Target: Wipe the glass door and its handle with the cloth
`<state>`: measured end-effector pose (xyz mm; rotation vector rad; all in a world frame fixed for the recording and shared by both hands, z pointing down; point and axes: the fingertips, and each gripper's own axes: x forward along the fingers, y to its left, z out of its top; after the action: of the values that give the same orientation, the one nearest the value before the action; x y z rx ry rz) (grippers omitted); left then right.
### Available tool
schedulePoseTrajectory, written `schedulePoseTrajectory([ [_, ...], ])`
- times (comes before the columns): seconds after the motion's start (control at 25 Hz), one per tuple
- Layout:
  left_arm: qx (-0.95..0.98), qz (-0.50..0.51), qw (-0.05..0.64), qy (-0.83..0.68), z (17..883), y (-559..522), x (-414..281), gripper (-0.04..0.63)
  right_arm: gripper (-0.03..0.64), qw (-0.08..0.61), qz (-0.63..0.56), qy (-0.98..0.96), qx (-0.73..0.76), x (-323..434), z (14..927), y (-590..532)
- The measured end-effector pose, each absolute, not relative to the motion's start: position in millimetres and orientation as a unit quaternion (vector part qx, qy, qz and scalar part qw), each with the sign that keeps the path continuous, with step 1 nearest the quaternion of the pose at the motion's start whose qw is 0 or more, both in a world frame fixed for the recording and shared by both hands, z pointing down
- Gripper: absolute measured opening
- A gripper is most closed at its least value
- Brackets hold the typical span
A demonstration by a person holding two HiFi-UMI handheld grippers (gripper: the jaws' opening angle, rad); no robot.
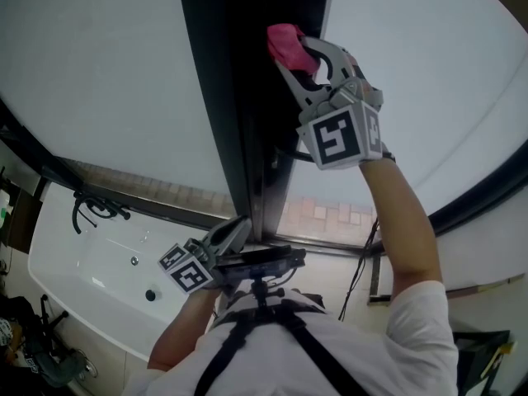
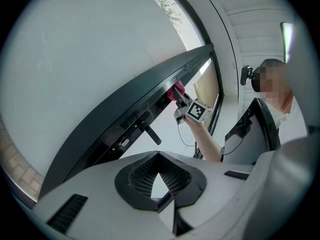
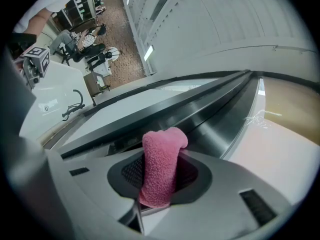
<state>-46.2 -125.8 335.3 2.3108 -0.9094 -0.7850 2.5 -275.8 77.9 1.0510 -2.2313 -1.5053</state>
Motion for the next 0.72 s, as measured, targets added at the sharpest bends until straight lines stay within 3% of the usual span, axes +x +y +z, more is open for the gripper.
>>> schedulePoseTrajectory([
  [0.72, 0.861, -0.283, 0.266, -0.328, 329, -128, -35, -0.008, 0.101, 0.176, -0.518, -0.769, 0.331, 6, 135, -275],
])
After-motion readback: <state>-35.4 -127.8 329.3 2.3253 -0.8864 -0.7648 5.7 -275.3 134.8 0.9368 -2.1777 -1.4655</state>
